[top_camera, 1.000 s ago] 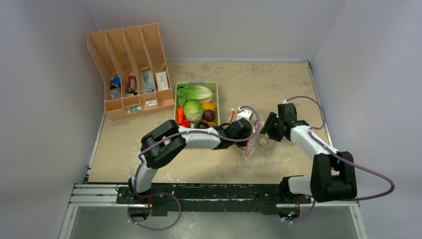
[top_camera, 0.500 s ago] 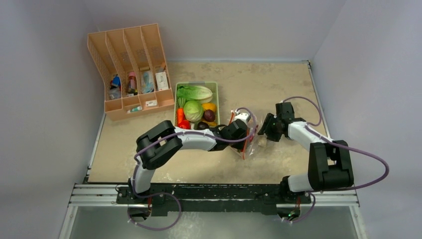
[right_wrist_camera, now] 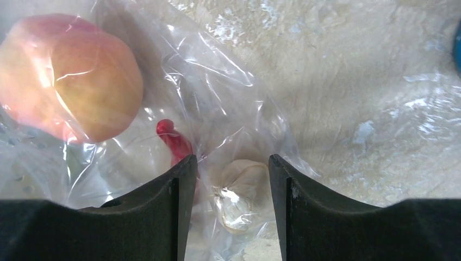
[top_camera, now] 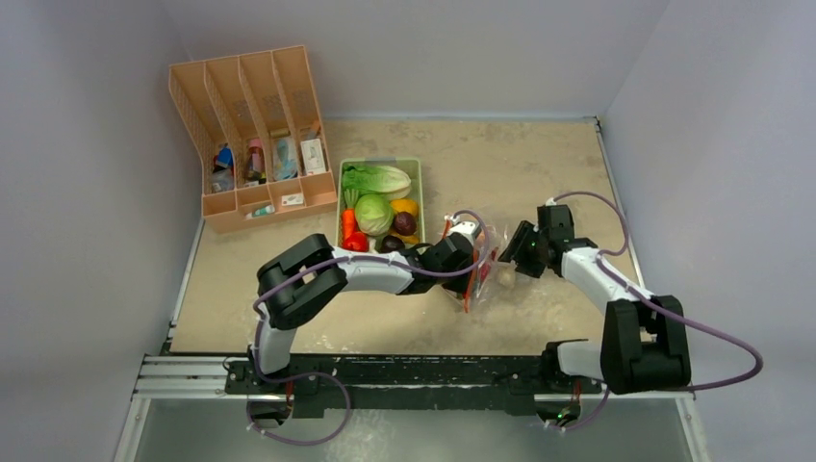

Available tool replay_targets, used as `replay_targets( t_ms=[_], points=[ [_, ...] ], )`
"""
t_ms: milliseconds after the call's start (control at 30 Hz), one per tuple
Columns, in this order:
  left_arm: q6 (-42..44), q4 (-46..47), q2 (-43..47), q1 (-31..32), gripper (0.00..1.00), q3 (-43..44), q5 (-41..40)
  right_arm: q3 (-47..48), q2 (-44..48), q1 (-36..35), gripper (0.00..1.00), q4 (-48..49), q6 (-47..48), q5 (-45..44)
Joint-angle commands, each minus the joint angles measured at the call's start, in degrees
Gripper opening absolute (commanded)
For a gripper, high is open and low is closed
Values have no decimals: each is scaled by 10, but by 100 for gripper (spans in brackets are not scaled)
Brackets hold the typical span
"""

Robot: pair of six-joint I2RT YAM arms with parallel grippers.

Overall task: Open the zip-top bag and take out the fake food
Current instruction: Pick up the fake vegetable from the zipper food storage bag.

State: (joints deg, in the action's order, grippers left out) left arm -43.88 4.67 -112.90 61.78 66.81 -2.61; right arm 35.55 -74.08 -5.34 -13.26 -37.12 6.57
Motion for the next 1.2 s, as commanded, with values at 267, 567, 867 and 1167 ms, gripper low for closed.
replay_targets(
  t_ms=[267, 567, 867, 1167],
  points=[
    [24, -15, 33, -3, 0, 24, 6, 9, 42, -2, 58, 79, 58, 99],
    [9, -4, 23, -3, 0, 47, 1, -19, -88, -1, 55, 113, 44, 119],
    [28, -62, 107, -5, 0, 17, -66, -13, -114, -1, 54, 76, -14, -3],
    [27, -80, 124, -8, 0, 3, -79, -11, -81, -1, 54, 60, -23, -29]
  ],
)
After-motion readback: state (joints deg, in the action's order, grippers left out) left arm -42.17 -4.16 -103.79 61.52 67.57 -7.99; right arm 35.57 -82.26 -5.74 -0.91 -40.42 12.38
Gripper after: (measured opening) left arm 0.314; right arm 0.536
